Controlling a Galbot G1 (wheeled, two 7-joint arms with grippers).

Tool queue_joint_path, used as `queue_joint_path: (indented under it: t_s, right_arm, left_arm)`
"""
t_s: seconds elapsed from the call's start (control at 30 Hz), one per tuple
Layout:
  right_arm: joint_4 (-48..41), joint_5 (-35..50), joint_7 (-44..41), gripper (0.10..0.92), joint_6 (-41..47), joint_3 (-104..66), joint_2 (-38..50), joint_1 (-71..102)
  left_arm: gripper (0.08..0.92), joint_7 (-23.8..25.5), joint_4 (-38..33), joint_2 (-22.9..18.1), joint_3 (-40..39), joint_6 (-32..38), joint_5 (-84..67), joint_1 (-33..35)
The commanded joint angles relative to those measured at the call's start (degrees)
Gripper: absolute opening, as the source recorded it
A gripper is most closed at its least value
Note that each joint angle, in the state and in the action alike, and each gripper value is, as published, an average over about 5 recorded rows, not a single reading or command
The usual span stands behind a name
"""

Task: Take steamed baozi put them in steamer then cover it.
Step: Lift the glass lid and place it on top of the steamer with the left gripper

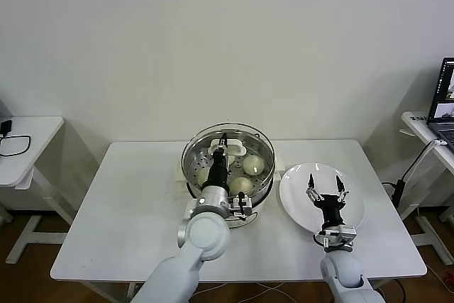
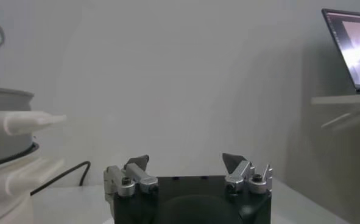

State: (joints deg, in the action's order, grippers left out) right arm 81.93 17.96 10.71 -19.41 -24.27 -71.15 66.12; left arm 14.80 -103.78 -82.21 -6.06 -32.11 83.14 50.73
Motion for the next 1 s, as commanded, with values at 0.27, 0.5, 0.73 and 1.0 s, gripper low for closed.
queue_joint_path:
  t_s: [0.27, 0.5, 0.73, 1.0]
  right_arm:
    - [-0.66, -0.52, 0.04, 0.823, -0.14, -0.03, -0.16, -0.24]
    - [-0.96, -0.52, -0.02, 0.823, -0.3, -0.03, -0.17, -0.35]
    - [-0.69, -0.37, 0.0, 0.823, -0.12, 0.06, -0.05, -0.62]
    - [-0.75, -0.35, -0.02, 0.823, -0.09, -0.12, 0.2, -0.54]
  left_arm:
    - [0.192, -0.3, 7.07, -3.42, -0.74, 0.31, 4.62, -1.0]
    - [0.192, -0.61, 8.14, -3.61, -0.14, 0.92, 5.59, -0.98]
    - [0.192, -0.76, 8.51, -4.05, 0.41, 1.45, 6.19, -0.63]
    - [0.192, -1.73, 9.42, -4.73, 0.91, 2.38, 6.34, -0.58]
